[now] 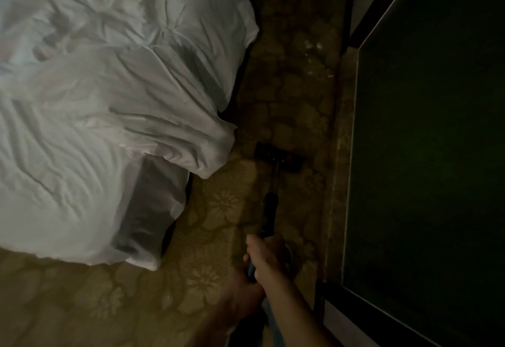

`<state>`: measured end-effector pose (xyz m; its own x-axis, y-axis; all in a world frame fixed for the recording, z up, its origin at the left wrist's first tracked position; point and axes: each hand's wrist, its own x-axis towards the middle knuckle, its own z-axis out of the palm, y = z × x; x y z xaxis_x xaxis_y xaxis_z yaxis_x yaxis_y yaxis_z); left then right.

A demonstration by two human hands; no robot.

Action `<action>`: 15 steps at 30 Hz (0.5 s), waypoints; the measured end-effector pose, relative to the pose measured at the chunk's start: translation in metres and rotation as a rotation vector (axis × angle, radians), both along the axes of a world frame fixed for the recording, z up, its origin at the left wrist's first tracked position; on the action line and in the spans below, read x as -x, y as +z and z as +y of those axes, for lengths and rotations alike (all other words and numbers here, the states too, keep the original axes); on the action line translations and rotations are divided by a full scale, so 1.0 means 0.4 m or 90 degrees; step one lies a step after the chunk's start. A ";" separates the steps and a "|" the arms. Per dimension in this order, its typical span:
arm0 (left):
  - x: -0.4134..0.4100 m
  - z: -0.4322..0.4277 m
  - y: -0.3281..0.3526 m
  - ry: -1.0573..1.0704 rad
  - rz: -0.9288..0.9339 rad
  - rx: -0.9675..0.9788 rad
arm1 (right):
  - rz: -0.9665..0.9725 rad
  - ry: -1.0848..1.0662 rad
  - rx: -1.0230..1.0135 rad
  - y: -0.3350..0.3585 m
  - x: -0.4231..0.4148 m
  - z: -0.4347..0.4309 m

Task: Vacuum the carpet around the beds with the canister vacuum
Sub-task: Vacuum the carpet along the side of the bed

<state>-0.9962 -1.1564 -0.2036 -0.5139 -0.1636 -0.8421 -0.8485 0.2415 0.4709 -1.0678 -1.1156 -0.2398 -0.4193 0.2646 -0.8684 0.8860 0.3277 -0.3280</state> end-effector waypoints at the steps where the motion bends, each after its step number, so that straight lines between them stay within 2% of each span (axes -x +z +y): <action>1: -0.006 -0.003 0.008 0.007 -0.004 -0.005 | -0.004 0.002 0.001 0.003 -0.012 -0.006; 9: 0.011 -0.013 0.000 -0.011 0.001 -0.010 | 0.013 0.004 -0.011 0.023 0.018 -0.007; 15: 0.165 -0.002 -0.020 0.008 0.023 -0.049 | 0.046 -0.056 0.011 0.034 0.179 0.017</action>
